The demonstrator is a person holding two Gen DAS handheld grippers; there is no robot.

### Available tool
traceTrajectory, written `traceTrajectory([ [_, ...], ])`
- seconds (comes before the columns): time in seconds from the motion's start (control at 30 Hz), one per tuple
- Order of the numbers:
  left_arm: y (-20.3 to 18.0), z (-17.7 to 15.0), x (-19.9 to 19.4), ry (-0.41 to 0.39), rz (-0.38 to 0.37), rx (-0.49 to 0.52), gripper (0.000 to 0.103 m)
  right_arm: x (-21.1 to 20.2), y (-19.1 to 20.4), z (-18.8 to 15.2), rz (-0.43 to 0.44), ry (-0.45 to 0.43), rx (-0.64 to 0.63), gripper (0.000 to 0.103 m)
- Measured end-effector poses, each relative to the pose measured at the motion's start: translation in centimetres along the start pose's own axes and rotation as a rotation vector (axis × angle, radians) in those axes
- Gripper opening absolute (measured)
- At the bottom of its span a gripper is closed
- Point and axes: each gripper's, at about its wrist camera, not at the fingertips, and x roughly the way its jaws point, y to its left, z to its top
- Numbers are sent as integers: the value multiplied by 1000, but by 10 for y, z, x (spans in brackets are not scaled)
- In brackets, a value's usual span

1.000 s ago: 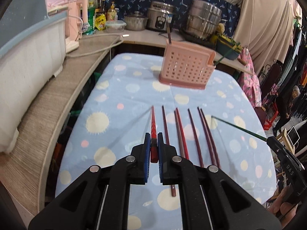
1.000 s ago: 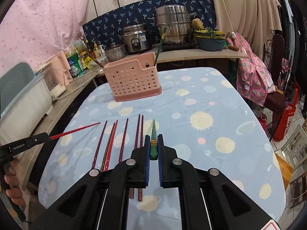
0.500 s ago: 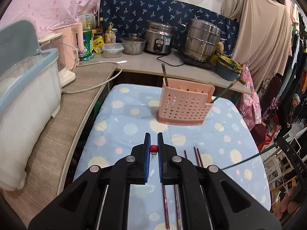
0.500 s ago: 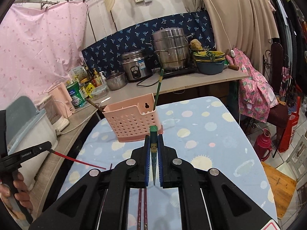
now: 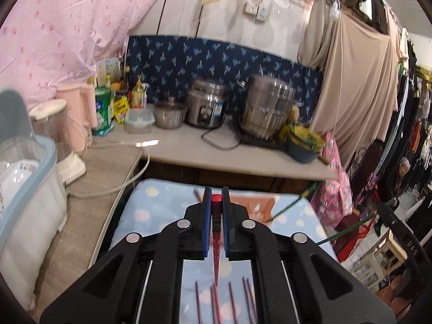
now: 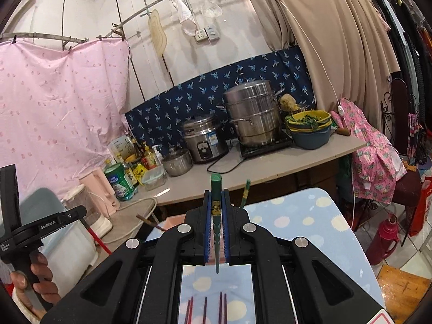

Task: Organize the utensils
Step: 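Carry both chopsticks up and drop them into the pink holder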

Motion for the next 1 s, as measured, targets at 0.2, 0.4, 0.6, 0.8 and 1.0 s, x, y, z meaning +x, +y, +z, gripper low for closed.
traceTrajectory([
  [0.2, -11, 50, 13, -145, -4, -18, 7, 34, 12, 35, 37, -49, 6, 7],
  [0.4, -14, 72, 51, -178, 33, -29, 7, 76, 21, 44, 39, -33, -12, 7],
  [0.6, -11, 71, 85, -162, 45, -20, 7, 114, 21, 29, 38, 21, -10, 7],
  [0.8, -6, 57, 113, -120, 57, -19, 7, 142, 20, 5, 34, 86, -19, 7],
  [1.0, 2, 39, 136, -68, 71, -12, 7, 159, 16, -14, 15, 135, -19, 7],
])
